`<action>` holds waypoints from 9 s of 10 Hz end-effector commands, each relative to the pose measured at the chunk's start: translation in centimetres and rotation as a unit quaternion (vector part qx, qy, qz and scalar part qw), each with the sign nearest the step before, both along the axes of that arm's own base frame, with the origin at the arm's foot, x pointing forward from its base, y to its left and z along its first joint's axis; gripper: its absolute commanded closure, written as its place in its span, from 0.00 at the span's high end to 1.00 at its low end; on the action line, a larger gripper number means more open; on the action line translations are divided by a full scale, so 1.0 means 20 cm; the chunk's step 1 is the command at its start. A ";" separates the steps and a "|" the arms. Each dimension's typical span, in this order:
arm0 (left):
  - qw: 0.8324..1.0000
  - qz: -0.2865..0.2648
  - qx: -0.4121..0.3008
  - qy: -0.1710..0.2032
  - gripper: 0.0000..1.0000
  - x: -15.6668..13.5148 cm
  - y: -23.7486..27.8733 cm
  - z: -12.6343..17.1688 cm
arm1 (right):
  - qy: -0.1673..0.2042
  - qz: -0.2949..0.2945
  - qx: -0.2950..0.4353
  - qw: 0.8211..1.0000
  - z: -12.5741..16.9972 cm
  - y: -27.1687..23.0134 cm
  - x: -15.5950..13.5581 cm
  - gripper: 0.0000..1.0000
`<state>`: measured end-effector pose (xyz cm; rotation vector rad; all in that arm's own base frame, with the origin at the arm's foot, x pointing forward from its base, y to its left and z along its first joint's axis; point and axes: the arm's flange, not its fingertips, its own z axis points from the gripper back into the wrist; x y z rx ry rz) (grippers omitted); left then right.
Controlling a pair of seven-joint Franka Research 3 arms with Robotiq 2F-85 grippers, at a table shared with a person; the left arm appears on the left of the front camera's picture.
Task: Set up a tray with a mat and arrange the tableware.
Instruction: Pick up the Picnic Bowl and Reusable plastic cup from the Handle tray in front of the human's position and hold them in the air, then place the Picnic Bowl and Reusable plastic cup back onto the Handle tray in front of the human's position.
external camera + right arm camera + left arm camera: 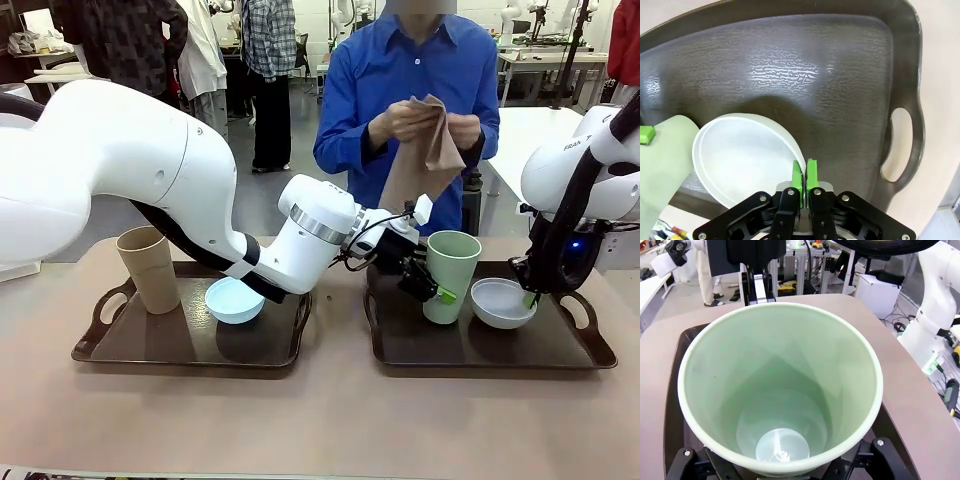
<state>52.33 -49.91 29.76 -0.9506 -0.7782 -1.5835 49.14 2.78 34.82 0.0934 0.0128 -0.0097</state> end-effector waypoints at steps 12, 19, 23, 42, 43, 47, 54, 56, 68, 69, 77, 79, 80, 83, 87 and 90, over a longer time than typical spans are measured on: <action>0.996 0.005 0.011 -0.084 0.53 -0.37 0.31 0.92 | -0.151 -0.003 0.009 0.988 0.84 -0.12 -0.70 0.00; 0.997 0.004 0.002 -0.082 0.53 -0.35 0.30 0.92 | -0.156 0.003 0.009 0.988 0.93 -0.12 -0.74 0.00; 0.997 0.004 0.002 -0.082 0.53 -0.35 0.30 0.92 | -0.156 0.003 0.009 0.988 0.93 -0.12 -0.74 0.00; 0.997 0.004 0.002 -0.082 0.53 -0.35 0.30 0.92 | -0.156 0.003 0.009 0.988 0.93 -0.12 -0.74 0.00; 0.997 0.004 0.002 -0.082 0.53 -0.35 0.30 0.92 | -0.156 0.003 0.009 0.988 0.93 -0.12 -0.74 0.00; 0.997 0.004 0.002 -0.082 0.53 -0.35 0.30 0.92 | -0.156 0.003 0.009 0.988 0.93 -0.12 -0.74 0.00; 0.997 0.004 0.002 -0.082 0.53 -0.35 0.30 0.92 | -0.156 0.003 0.009 0.988 0.93 -0.12 -0.74 0.00; 0.997 0.004 0.002 -0.082 0.53 -0.35 0.30 0.92 | -0.156 0.003 0.009 0.988 0.93 -0.12 -0.74 0.00; 0.996 -0.047 -0.042 -0.067 0.85 -0.14 0.10 0.34 | -0.099 -0.024 0.057 0.993 0.42 -0.14 -0.23 0.04; 0.995 -0.051 -0.044 -0.066 0.85 -0.13 0.09 0.30 | -0.102 -0.027 0.058 0.993 0.39 -0.14 -0.20 0.04; 0.992 -0.071 -0.045 -0.091 0.85 -0.03 0.02 0.10 | -0.043 -0.056 0.052 0.996 0.14 -0.21 -0.08 0.04; 0.994 -0.069 -0.046 -0.072 0.85 0.00 0.02 0.06 | -0.038 -0.056 0.048 0.997 0.09 -0.21 -0.07 0.04; 0.994 -0.069 -0.046 -0.066 0.85 0.01 0.02 0.05 | -0.035 -0.055 0.042 0.997 0.06 -0.21 -0.07 0.04; 0.996 -0.063 -0.030 -0.058 0.85 0.04 0.02 0.05 | -0.024 -0.059 0.033 0.997 -0.01 -0.24 -0.05 0.04; 0.998 -0.041 0.012 -0.044 1.00 0.02 0.03 0.05 | -0.030 -0.054 0.025 0.998 0.00 -0.23 -0.07 0.90; 0.996 -0.010 0.080 -0.032 1.00 -0.01 0.11 0.10 | -0.047 -0.044 0.000 0.998 0.12 -0.22 -0.17 1.00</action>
